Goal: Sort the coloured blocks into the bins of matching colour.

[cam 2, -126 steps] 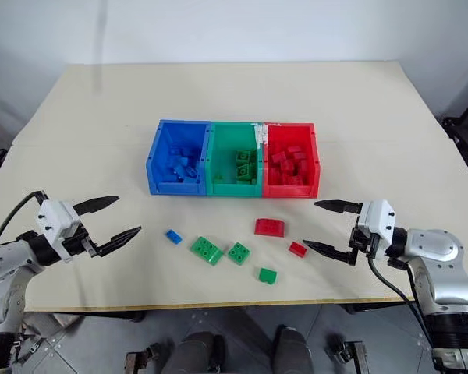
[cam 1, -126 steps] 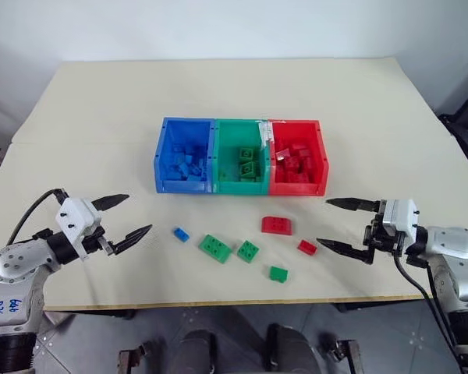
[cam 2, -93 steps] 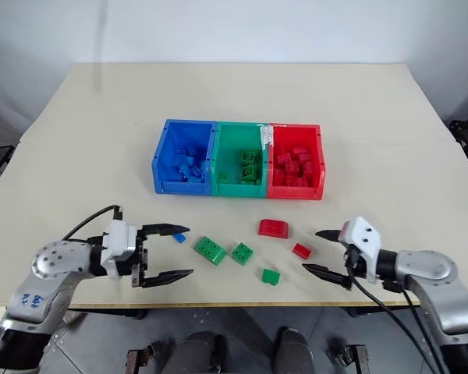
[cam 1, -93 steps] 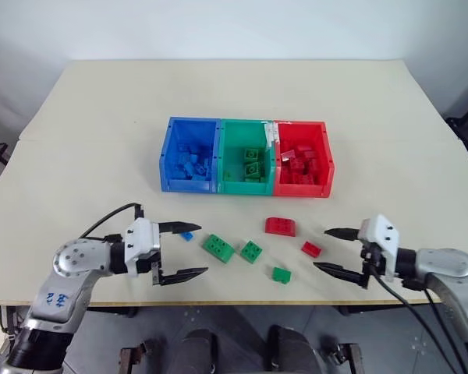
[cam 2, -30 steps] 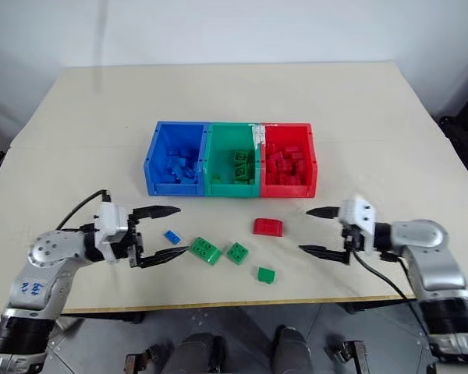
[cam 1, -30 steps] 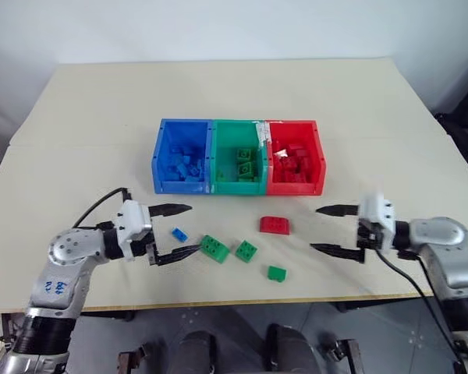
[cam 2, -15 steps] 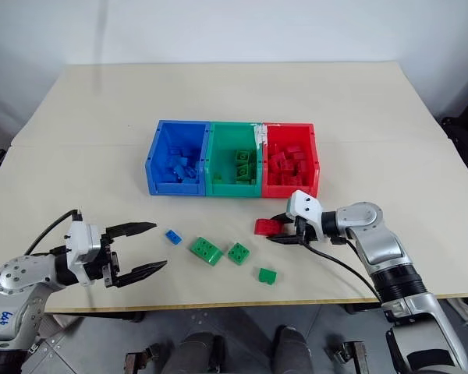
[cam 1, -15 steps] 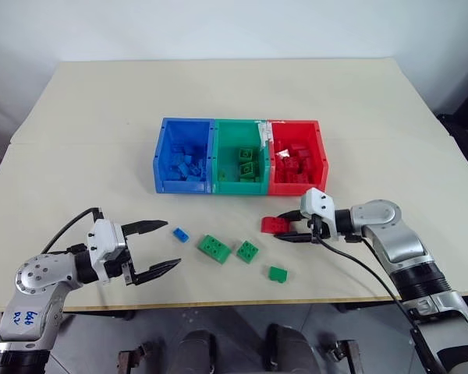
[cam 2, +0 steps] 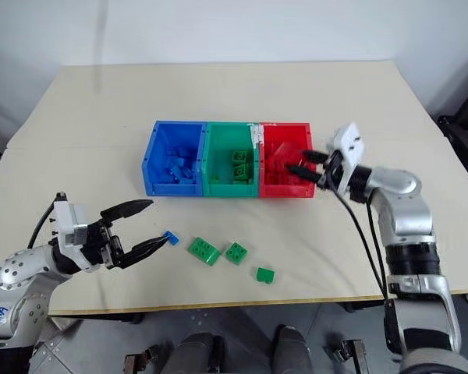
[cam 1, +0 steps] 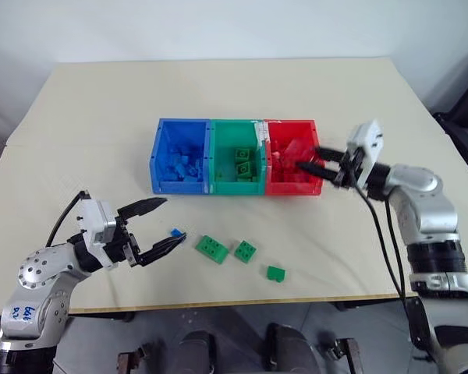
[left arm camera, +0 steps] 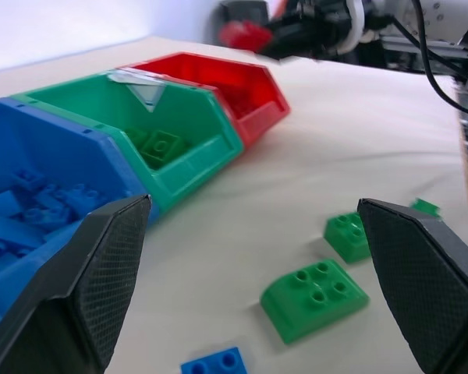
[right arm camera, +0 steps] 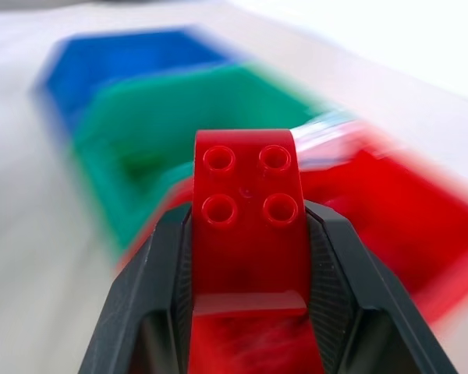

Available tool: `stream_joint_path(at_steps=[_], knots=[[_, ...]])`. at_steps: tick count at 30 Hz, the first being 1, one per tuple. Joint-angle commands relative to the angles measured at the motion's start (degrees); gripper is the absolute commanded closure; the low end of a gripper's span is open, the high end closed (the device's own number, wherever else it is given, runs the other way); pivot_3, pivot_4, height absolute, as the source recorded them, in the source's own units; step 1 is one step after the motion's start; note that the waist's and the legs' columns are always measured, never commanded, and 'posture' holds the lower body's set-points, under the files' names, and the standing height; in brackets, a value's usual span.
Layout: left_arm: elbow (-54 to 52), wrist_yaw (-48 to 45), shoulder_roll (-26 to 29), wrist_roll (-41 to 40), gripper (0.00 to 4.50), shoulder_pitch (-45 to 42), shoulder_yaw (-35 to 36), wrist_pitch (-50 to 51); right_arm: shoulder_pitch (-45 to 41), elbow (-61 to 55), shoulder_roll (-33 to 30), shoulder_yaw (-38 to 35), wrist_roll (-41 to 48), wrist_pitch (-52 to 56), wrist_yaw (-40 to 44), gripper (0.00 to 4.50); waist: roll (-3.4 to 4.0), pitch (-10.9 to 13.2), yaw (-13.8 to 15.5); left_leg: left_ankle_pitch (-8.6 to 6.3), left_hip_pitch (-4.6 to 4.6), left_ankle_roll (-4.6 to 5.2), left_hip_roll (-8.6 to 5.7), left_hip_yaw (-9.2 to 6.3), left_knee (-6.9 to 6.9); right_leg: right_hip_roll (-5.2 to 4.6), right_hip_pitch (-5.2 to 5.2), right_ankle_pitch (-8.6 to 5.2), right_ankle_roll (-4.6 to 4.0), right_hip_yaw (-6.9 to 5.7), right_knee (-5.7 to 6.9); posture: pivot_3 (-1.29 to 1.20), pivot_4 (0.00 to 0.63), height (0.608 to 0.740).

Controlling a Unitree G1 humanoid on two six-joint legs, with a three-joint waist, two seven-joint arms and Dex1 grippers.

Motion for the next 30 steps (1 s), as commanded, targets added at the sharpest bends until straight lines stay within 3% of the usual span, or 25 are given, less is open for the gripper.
stream_joint_path(at_steps=[1, 6, 9, 14, 16, 23, 30], knots=[[-1.67, -0.16, 0.04, -0.31, 0.0, 0.64, 1.08, -1.08, -2.84, 4.6, 1.0, 0.29, -2.48, -2.66, -2.51, 2.67, 0.0, 0.0, -0.03, 0.0, -0.01, 0.0, 0.0, 0.08, 0.0, 0.0, -0.01, 0.0, 0.0, 0.0, -0.01, 0.0, 0.15, 0.74], [-1.28, -1.0, 0.6, 0.68, 0.0, 0.53, 0.34, -1.72, -3.67, 5.53, 2.31, -0.2, -2.9, -4.74, -2.7, 1.09, 0.01, 0.01, 0.19, 0.0, -0.06, 0.01, -0.01, 0.08, -0.01, -0.01, -0.03, 0.0, 0.0, -0.01, -0.02, 0.0, 0.15, 0.74], [-0.36, -2.5, 1.27, 2.43, 0.0, -0.69, -1.97, -2.29, 0.89, -0.25, 0.25, -1.53, -0.83, -5.23, 0.52, 0.03, 0.01, 0.0, 0.4, 0.0, -0.08, 0.01, -0.01, 0.07, -0.01, -0.01, -0.04, 0.0, 0.0, -0.02, -0.02, 0.0, 0.15, 0.74], [0.9, -6.62, 2.21, 5.63, 0.0, -3.58, -7.97, -3.73, 15.8, -15.27, -6.75, -6.89, 6.68, -3.74, 9.83, 0.01, 0.01, 0.01, 1.5, -0.02, -0.12, 0.04, -0.05, 0.01, -0.02, -0.02, -0.01, 0.0, 0.0, -0.09, -0.08, 0.0, 0.15, 0.74], [2.54, -8.5, 1.64, 7.57, 0.0, -5.98, -11.67, -4.56, 25.93, -19.93, -11.96, -11.07, 7.91, -4.35, 14.33, 0.01, 0.05, 0.01, 2.24, -0.04, -0.12, 0.08, -0.08, 0.1, -0.02, -0.03, -0.01, 0.0, 0.01, -0.04, -0.11, 0.0, 0.15, 0.74], [7.19, -12.13, -1.45, 8.93, 0.0, -11.66, -16.95, -7.95, 44.0, -21.61, -19.53, -19.12, 7.12, -11.01, 20.69, 0.01, 0.03, 0.02, 1.35, -0.04, 0.11, 0.08, -0.01, 0.3, -0.02, 0.0, 0.09, 0.02, 0.05, 0.08, -0.08, 0.0, 0.15, 0.74], [11.07, -15.65, -0.92, 10.22, 0.0, -13.11, -17.76, -11.94, 44.69, -35.64, -17.62, -8.18, 10.65, -0.67, 18.9, 0.01, 0.03, 0.01, 0.46, 0.0, 0.28, 0.02, 0.07, 0.36, -0.02, 0.03, 0.11, 0.02, 0.04, 0.24, 0.02, 0.0, 0.15, 0.74]])
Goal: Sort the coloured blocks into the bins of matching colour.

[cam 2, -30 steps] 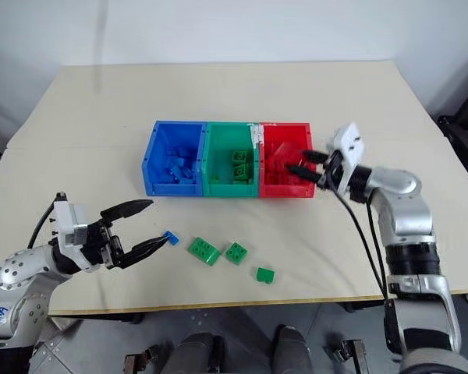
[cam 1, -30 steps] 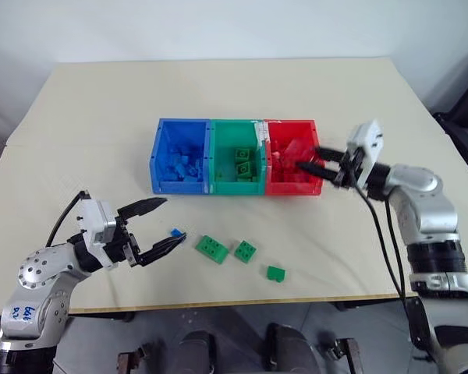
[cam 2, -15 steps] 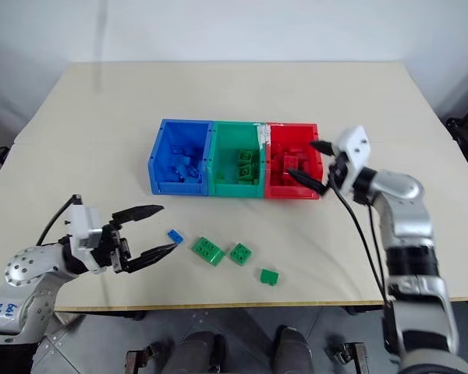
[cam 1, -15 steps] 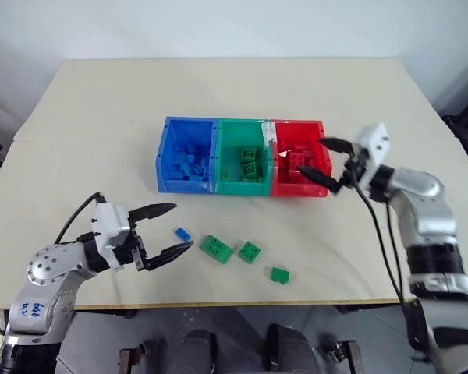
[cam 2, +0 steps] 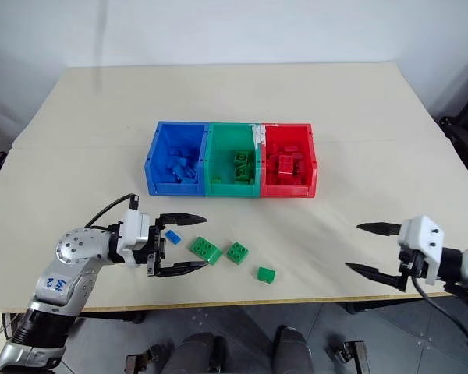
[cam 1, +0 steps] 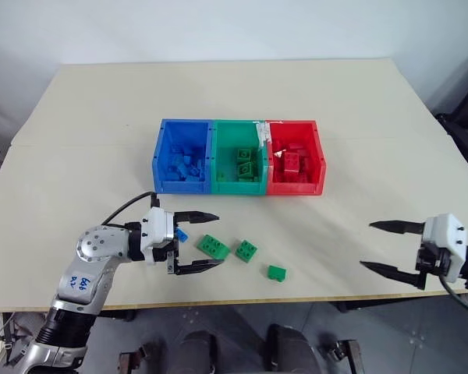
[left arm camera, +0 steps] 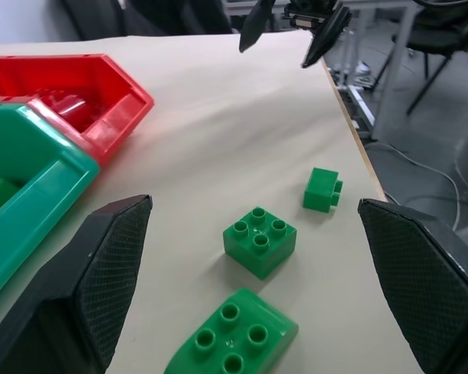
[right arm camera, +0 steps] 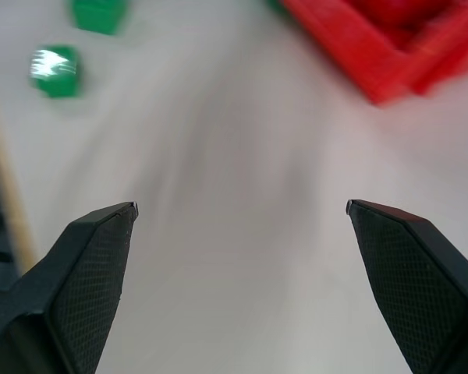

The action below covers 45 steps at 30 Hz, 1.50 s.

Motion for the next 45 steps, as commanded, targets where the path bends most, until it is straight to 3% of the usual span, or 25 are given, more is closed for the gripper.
stream_joint_path(at_steps=[1, 6, 13, 17, 25, 29, 32, 35, 43, 45], knots=[[0.01, -1.68, 1.39, -0.23, 0.0, 1.05, 1.41, -1.95, -1.74, -10.18, 1.53, 6.9, 3.14, 7.47, -2.51, 0.01, 0.0, 0.0, -0.05, 0.0, 0.0, 0.0, 0.03, -0.06, 0.0, 0.01, 0.0, 0.0, 0.0, -0.01, 0.0, 0.0, 0.15, 0.74], [-2.46, -2.77, 5.49, -1.61, 0.0, 7.02, 5.86, -2.18, -4.06, -16.85, 4.99, 18.43, 0.39, 14.19, -7.68, 0.01, -0.02, 0.0, 0.17, -0.02, -0.12, 0.01, -0.01, -0.59, 0.01, -0.01, -0.02, 0.0, -0.01, -0.08, -0.08, 0.0, 0.15, 0.74], [-8.56, -2.0, 9.3, -3.51, 0.0, 15.59, 11.07, -0.11, -7.2, -10.35, 9.12, 24.94, -7.53, 9.01, -11.22, 0.01, -0.02, 0.0, 1.31, -0.04, -0.23, 0.04, -0.12, -0.72, 0.04, -0.09, -0.05, 0.0, 0.0, -0.15, -0.1, 0.0, 0.15, 0.74], [-11.7, -1.33, 9.84, -4.61, 0.0, 18.04, 12.42, 1.45, -8.34, -7.75, 9.7, 25.58, -7.71, 7.48, -10.05, 0.92, -0.02, 0.0, 1.18, -0.04, -0.23, 0.04, -0.12, -0.73, 0.03, -0.08, -0.04, 0.0, -0.01, -0.18, -0.09, 0.0, 0.15, 0.74], [-12.39, 0.87, 8.84, -4.51, 0.0, 17.74, 13.0, 1.93, -11.31, -6.91, 10.84, 23.19, -3.72, 7.12, -7.45, 3.67, -0.02, 0.0, 1.12, -0.04, -0.22, 0.04, -0.11, -0.69, 0.03, -0.07, -0.04, 0.0, -0.01, -0.19, -0.09, 0.0, 0.15, 0.74], [-12.66, 5.05, 6.62, -5.38, 0.0, 18.08, 14.43, 2.65, -16.55, -7.33, 13.43, 19.93, 2.25, 10.77, -8.72, 3.67, -0.02, 0.0, 1.01, -0.04, -0.22, 0.04, -0.08, -0.71, 0.03, -0.05, -0.05, -0.01, -0.01, -0.18, -0.08, 0.0, 0.15, 0.74], [-12.75, 8.97, 4.61, -5.79, 0.0, 19.19, 17.32, 3.19, -24.63, -5.29, 16.73, 17.95, 4.13, 15.56, -14.45, 3.67, -0.02, 0.01, 0.71, -0.04, -0.22, 0.03, -0.06, -0.73, 0.03, -0.04, -0.06, 0.0, -0.01, -0.19, -0.07, 0.0, 0.15, 0.74], [-12.43, 10.89, 3.56, -5.98, 0.0, 21.76, 20.46, 2.91, -34.75, 0.01, 21.79, 18.21, 2.04, 19.28, -22.34, 3.67, -0.02, 0.01, -0.06, -0.03, -0.21, 0.01, -0.04, -0.72, 0.03, -0.04, -0.07, -0.01, -0.01, -0.17, -0.04, 0.0, 0.15, 0.74], [-10.05, 12.56, 2.15, -4.76, 0.0, 26.66, 25.08, 0.3, -50.7, 17.57, 30.9, 22.6, -8.31, 17.22, -32.02, 3.67, -0.04, -0.01, -0.35, -0.05, -0.47, -0.01, -0.1, -0.55, -0.02, -0.05, -0.49, -0.06, -0.11, -0.15, 0.15, 0.0, 0.15, 0.74], [-10.14, 13.01, 2.05, -4.78, 0.0, 26.54, 25.07, 0.35, -52.34, 20.97, 31.57, 22.76, -9.59, 15.24, -31.9, 2.93, -0.04, -0.01, -0.24, -0.05, -0.5, -0.01, -0.11, -0.39, -0.02, -0.06, -0.52, -0.06, -0.11, -0.17, 0.2, 0.0, 0.15, 0.74]])
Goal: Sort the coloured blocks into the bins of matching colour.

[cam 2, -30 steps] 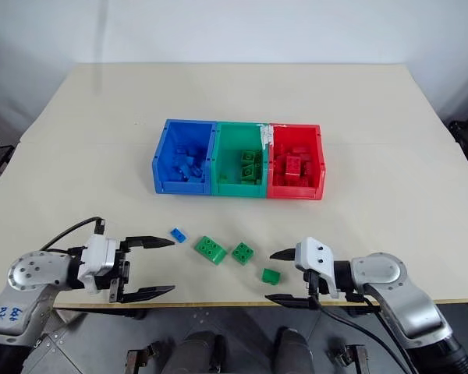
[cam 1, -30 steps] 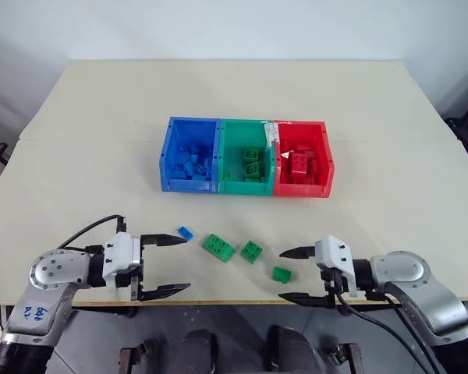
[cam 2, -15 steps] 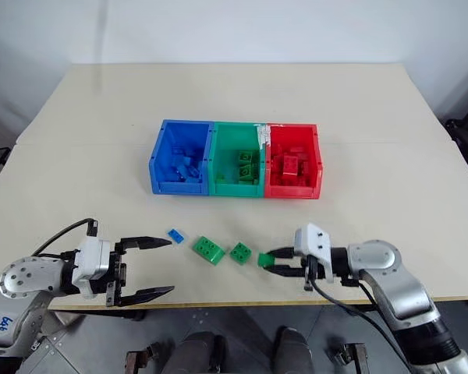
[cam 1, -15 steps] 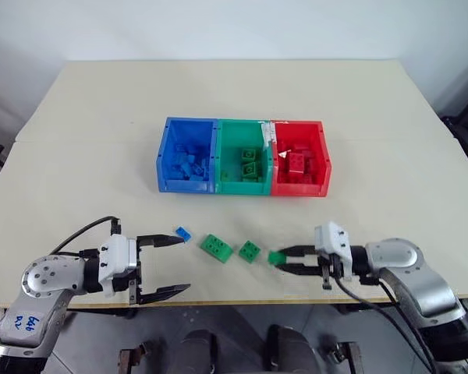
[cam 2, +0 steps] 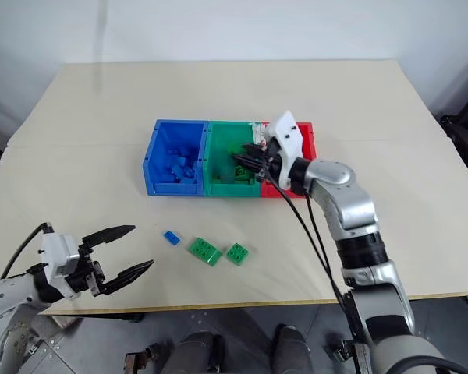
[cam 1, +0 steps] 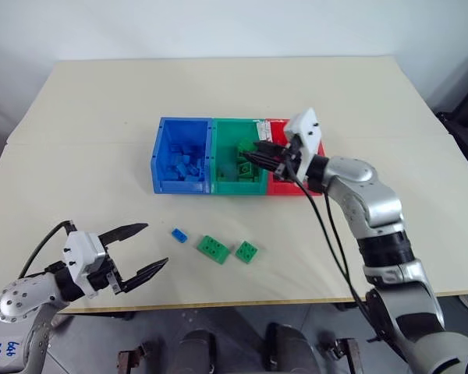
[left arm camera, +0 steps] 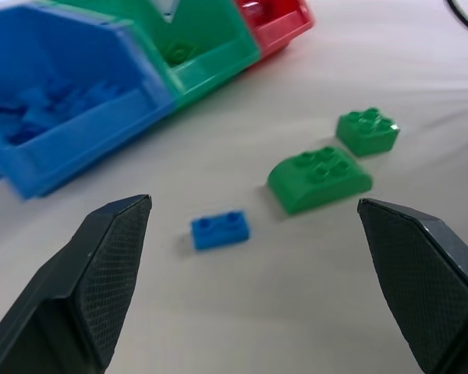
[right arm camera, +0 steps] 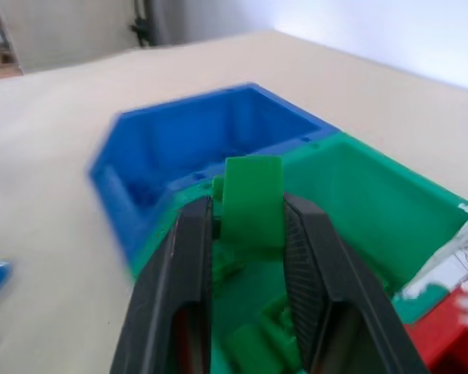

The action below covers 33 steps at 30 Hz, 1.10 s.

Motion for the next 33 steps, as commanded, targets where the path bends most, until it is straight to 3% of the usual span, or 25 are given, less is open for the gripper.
stream_joint_path(at_steps=[1, 4, 9, 14, 17, 22, 27, 33], knots=[[-0.75, 0.94, -0.33, -0.32, 0.0, 0.22, 1.35, -0.9, -2.48, 3.86, 0.61, -0.65, -2.17, -3.92, -0.15, 2.68, 0.0, 0.0, 0.06, 0.0, -0.03, 0.0, -0.01, 0.12, 0.0, 0.0, 0.0, 0.0, 0.0, 0.0, -0.01, 0.0, 0.15, 0.74], [-1.67, 1.14, -0.2, -0.76, 0.0, -0.29, 0.39, -0.04, -2.22, 3.82, 0.35, -1.58, -1.9, -6.16, 1.62, 1.65, 0.0, 0.0, -0.15, 0.0, -0.05, 0.0, 0.0, 0.22, 0.0, 0.0, -0.05, 0.0, 0.0, 0.01, -0.01, 0.0, 0.15, 0.74], [-3.0, 1.43, -0.15, -1.31, 0.0, -4.21, -4.07, 3.32, 7.1, -6.53, -5.85, -5.3, 3.97, -7.99, 11.62, 0.03, -0.02, -0.01, 0.25, 0.0, -0.11, 0.0, 0.03, 0.38, -0.03, -0.01, -0.22, 0.0, 0.0, 0.03, 0.06, 0.0, 0.15, 0.74], [-1.85, -0.15, -0.41, -0.17, 0.0, -11.35, -10.07, 4.35, 23.5, -16.74, -16.08, -12.82, 9.26, -11.79, 22.23, 0.03, -0.06, -0.03, 1.3, -0.02, -0.12, 0.04, 0.01, 0.4, -0.02, -0.02, -0.19, 0.0, 0.01, 0.02, 0.0, 0.0, 0.15, 0.74], [0.23, -2.29, -0.15, 1.41, 0.0, -16.33, -14.29, 4.18, 33.57, -17.03, -22.02, -17.03, 7.04, -19.97, 27.11, 0.03, -0.08, -0.04, 1.53, -0.02, -0.1, 0.04, -0.01, 0.51, -0.02, -0.02, -0.17, 0.02, 0.03, 0.08, -0.02, 0.0, 0.15, 0.74], [4.53, -5.44, -1.01, 3.43, 0.0, -23.0, -19.3, 2.73, 44.95, -14.44, -25.91, -23.68, 7.74, -23.7, 28.95, 0.03, -0.08, -0.04, 0.98, -0.01, 0.16, 0.05, 0.09, 0.86, -0.03, 0.04, -0.14, 0.04, 0.07, 0.33, 0.02, 0.0, 0.15, 0.74], [7.97, -7.01, -1.68, 4.05, 0.0, -25.5, -20.65, 1.38, 46.84, -15.51, -25.32, -22.85, 7.58, -23.59, 27.66, 0.03, -0.08, -0.04, 0.41, 0.0, 0.25, 0.05, 0.11, 0.96, 0.0, 0.04, -0.16, 0.04, 0.07, 0.48, 0.11, 0.0, 0.15, 0.74], [10.28, -7.94, -0.62, 3.63, 0.0, -24.14, -17.52, -2.26, 41.05, -30.06, -23.4, -10.74, 12.04, -3.72, 20.66, 0.03, -0.08, -0.04, 0.07, 0.01, 0.23, 0.02, 0.2, 0.93, 0.02, 0.06, -0.22, 0.04, 0.06, 0.49, 0.16, 0.0, 0.15, 0.74]])
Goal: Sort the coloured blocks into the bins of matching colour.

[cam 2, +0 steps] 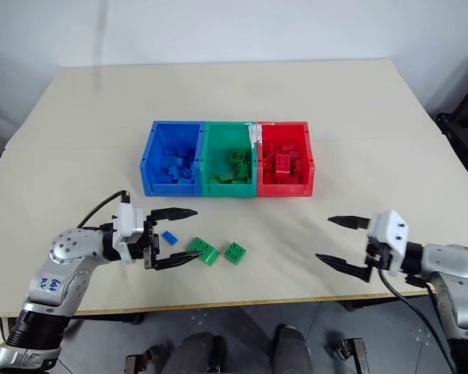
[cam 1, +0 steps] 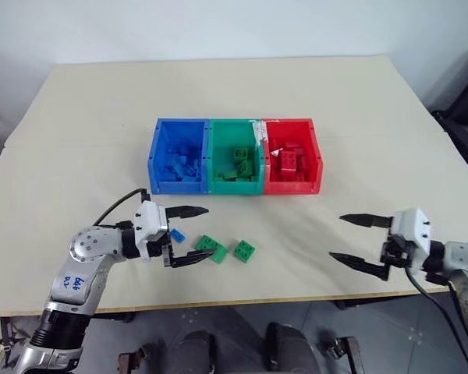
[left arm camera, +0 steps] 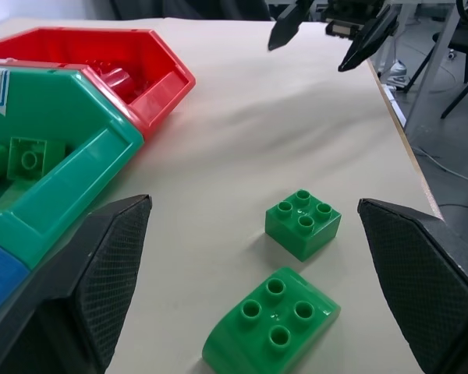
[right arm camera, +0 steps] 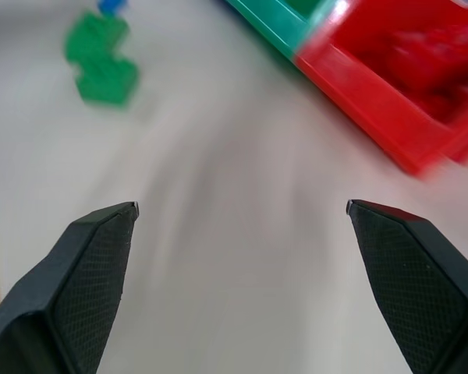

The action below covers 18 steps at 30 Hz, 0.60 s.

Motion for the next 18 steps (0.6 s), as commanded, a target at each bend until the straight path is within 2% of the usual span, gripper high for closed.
stream_joint_path(at_steps=[1, 5, 11, 18], knots=[[1.01, -1.61, 1.79, -0.59, 0.0, 2.06, 3.93, -2.78, -4.09, -9.47, 1.71, 7.52, 2.43, 11.03, -4.86, 0.03, 0.0, 0.0, 0.02, 0.0, -0.01, -0.01, 0.02, -0.01, 0.0, 0.01, -0.02, 0.0, -0.01, 0.0, 0.02, 0.0, 0.15, 0.74], [0.87, -3.88, 4.63, -2.35, 0.0, 6.24, 7.42, -2.48, -8.07, -12.25, 4.9, 15.22, -0.83, 16.75, -10.3, 0.03, -0.02, 0.0, 0.08, 0.0, -0.08, -0.01, -0.01, -0.03, 0.01, 0.0, -0.07, 0.0, -0.02, 0.01, -0.01, 0.0, 0.15, 0.74], [-2.09, -5.25, 7.58, -3.86, 0.0, 14.8, 14.08, -2.94, -9.79, -8.49, 9.08, 24.22, -9.1, 16.5, -15.5, 0.03, -0.05, -0.02, 0.7, -0.03, -0.16, 0.03, -0.08, -0.06, 0.01, -0.04, -0.08, 0.0, -0.02, -0.01, -0.06, 0.0, 0.15, 0.74], [-4.37, -5.01, 8.28, -4.46, 0.0, 20.55, 17.45, -1.5, -11.1, -5.92, 14.46, 27.27, -12.06, 15.93, -18.66, 0.03, -0.12, -0.06, 0.19, -0.03, -0.1, 0.02, -0.02, -0.02, 0.01, -0.01, -0.08, 0.0, -0.02, 0.0, 0.01, 0.0, 0.15, 0.74]])
